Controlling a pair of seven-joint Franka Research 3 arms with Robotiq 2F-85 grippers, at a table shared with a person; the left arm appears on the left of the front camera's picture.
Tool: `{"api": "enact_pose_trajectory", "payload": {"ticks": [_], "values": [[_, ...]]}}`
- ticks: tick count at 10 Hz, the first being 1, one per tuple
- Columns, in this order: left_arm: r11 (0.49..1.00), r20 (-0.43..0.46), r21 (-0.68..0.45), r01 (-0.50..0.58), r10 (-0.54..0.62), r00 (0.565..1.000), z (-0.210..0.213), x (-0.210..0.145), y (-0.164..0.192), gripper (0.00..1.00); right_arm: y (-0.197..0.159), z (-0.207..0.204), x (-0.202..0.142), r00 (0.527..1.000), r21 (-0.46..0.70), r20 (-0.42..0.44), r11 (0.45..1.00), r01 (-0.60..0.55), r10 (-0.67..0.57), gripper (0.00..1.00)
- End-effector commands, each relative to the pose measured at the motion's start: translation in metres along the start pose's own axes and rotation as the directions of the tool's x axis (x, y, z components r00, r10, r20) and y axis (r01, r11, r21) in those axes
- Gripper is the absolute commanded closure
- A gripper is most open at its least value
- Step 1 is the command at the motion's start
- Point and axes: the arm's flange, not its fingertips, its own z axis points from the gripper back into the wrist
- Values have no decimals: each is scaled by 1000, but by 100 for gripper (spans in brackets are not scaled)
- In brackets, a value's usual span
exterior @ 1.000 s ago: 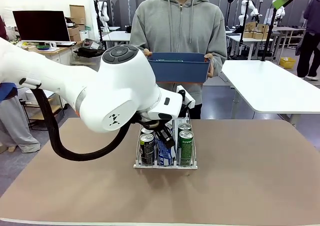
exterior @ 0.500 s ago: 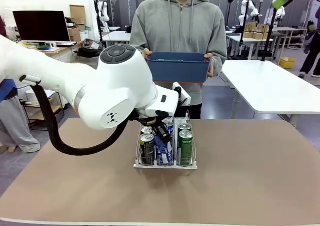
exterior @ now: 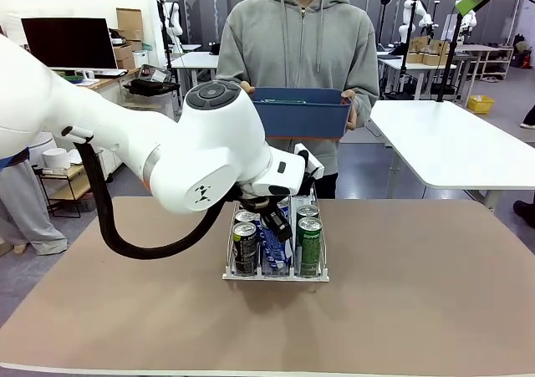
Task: Fill the beverage cans into the dispenser.
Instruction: Place the picked Ionic drink in the line of the Automatic Can Dispenser with the same cans.
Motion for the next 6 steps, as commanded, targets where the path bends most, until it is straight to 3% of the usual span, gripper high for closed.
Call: {"api": "enact_pose_trajectory", "payload": {"ticks": [1,6], "values": [[997,-39,71,-30,33,999,-14,0,27,43,1,0,-1,1000,6,1,1000,13,-13,0],[996,-79,53,-74,78,994,-36,-7,37,43,1,0,-1,1000,6,1,1000,13,-13,0]]}}
